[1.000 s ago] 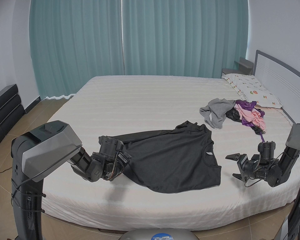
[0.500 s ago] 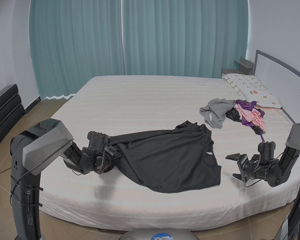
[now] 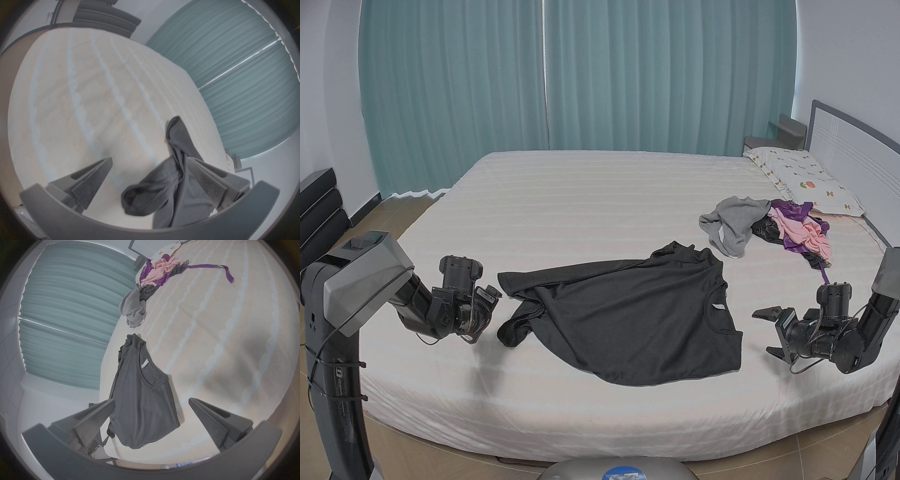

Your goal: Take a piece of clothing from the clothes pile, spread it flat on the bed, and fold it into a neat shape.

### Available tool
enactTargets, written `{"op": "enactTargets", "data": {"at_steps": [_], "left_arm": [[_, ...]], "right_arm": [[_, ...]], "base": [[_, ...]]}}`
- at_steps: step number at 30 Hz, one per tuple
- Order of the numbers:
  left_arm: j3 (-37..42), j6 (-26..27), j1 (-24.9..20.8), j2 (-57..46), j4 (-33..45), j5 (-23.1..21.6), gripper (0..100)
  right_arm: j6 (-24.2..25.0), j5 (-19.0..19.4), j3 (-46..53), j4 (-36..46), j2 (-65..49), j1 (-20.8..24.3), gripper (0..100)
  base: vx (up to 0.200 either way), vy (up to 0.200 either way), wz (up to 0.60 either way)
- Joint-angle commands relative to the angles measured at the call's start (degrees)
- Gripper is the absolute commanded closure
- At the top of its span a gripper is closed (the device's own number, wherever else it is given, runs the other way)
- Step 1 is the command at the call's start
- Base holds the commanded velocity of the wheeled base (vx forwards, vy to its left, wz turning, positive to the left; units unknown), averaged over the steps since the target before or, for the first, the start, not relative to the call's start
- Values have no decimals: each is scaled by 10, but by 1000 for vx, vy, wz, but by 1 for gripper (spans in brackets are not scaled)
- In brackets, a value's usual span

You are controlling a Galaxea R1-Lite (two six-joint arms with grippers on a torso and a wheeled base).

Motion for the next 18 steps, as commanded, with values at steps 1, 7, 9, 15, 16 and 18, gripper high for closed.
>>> {"op": "enactTargets", "data": {"at_steps": [1, 7, 9, 15, 16, 18], "left_arm": [[65, -25, -18, -48, 1, -49, 0], [90, -40, -53, -52, 0, -63, 0], [84, -37, -64, -47, 0, -57, 0], [70, 2, -70, -31, 0, -60, 0], [65, 31, -70, -21, 0, -57, 0], [59, 45, -71, -11, 0, -52, 0]], "right_arm": [[0, 0, 0, 0, 1, 0, 0], [0, 0, 0, 0, 2, 0, 0], [0, 0, 0, 0, 2, 1, 0], [0, 0, 1, 0, 2, 1, 0], [0, 0, 3, 0, 2, 3, 0], [0, 0, 5, 0, 2, 5, 0]], "base": [[0, 0, 0], [0, 0, 0], [0, 0, 0], [0, 0, 0], [0, 0, 0], [0, 0, 0]]}}
